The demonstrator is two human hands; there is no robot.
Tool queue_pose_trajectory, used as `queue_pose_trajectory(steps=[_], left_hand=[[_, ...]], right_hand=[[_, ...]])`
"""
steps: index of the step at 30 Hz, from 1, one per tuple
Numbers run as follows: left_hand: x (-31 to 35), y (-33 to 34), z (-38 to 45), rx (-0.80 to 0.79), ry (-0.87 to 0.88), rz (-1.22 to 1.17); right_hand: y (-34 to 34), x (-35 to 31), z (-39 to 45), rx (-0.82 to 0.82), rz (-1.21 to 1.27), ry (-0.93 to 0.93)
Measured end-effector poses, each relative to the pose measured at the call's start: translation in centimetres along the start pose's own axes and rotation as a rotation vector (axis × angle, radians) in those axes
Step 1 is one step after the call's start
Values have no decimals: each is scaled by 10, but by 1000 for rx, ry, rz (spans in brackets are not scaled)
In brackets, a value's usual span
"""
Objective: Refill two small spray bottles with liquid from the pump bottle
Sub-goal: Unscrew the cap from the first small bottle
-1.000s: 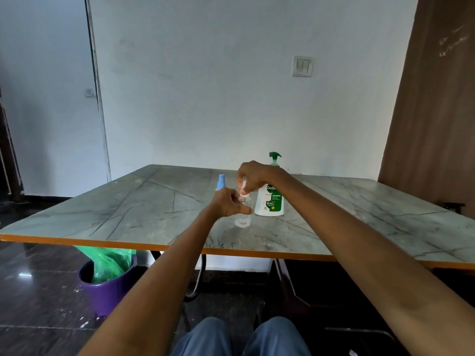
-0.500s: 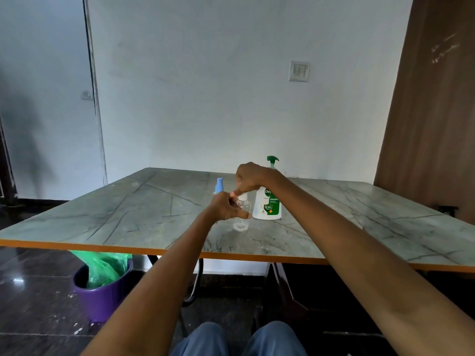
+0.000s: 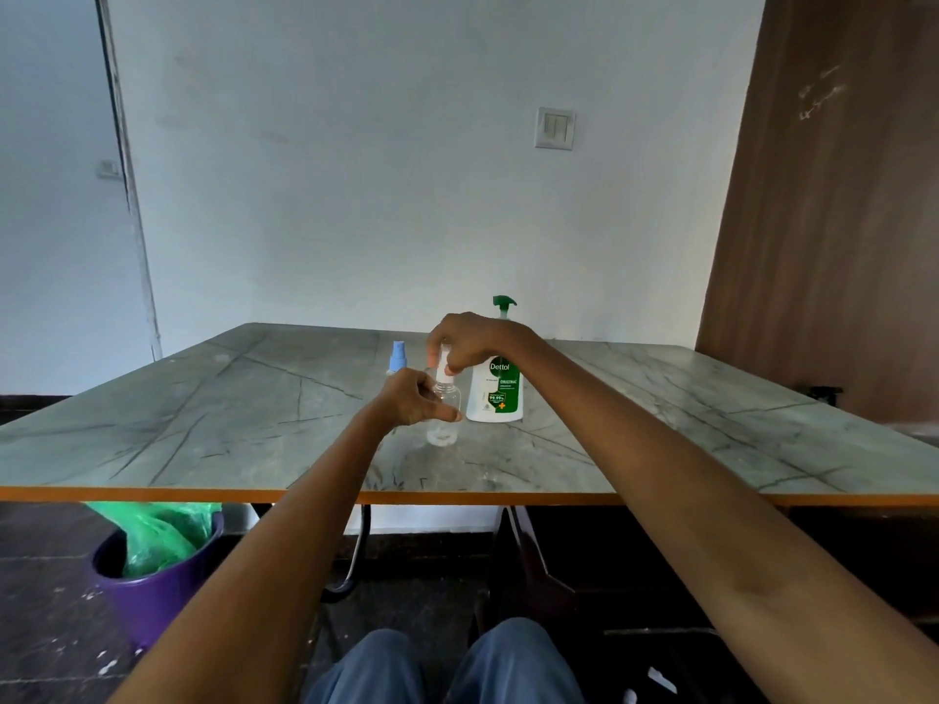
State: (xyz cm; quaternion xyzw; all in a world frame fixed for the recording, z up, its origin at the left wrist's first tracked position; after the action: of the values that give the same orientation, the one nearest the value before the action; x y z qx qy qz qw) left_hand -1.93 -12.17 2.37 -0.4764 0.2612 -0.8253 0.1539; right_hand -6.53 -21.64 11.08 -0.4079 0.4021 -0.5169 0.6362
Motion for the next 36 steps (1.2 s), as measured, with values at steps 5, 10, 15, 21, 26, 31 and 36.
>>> queue_pose_trajectory(steps=[5, 10, 15, 21, 26, 31, 36], left_hand=[[0, 0, -1, -2, 14, 4], [1, 0, -3, 2, -2, 12], [4, 0, -4, 5, -34, 23], [6, 1, -6, 37, -54, 40], [7, 3, -6, 72, -80, 56], [9, 11, -7, 169, -93, 75], [8, 16, -8, 143, -77, 80]], right_hand=[[4, 7, 0, 43, -17, 56], [-7, 13, 4, 93, 71, 55], [-40, 29, 3, 182, 172, 73], [-48, 92, -34, 277, 424, 330], [-21, 164, -82, 384, 324, 559], [9, 222, -129, 428, 3, 766], [31, 242, -147, 438, -264, 821]])
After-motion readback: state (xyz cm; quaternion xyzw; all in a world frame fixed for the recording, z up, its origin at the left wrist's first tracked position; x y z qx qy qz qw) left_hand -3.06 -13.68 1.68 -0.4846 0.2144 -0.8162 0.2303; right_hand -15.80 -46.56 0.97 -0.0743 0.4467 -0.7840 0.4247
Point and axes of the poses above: each hand's wrist, its own z-axis towards the middle knuckle, its own y-axis out of the palm, x = y × z, the point moved 2 cm from there along z, towards the middle knuckle, and after that the axes turned 15 degrees about x, right-handed, at the moved point
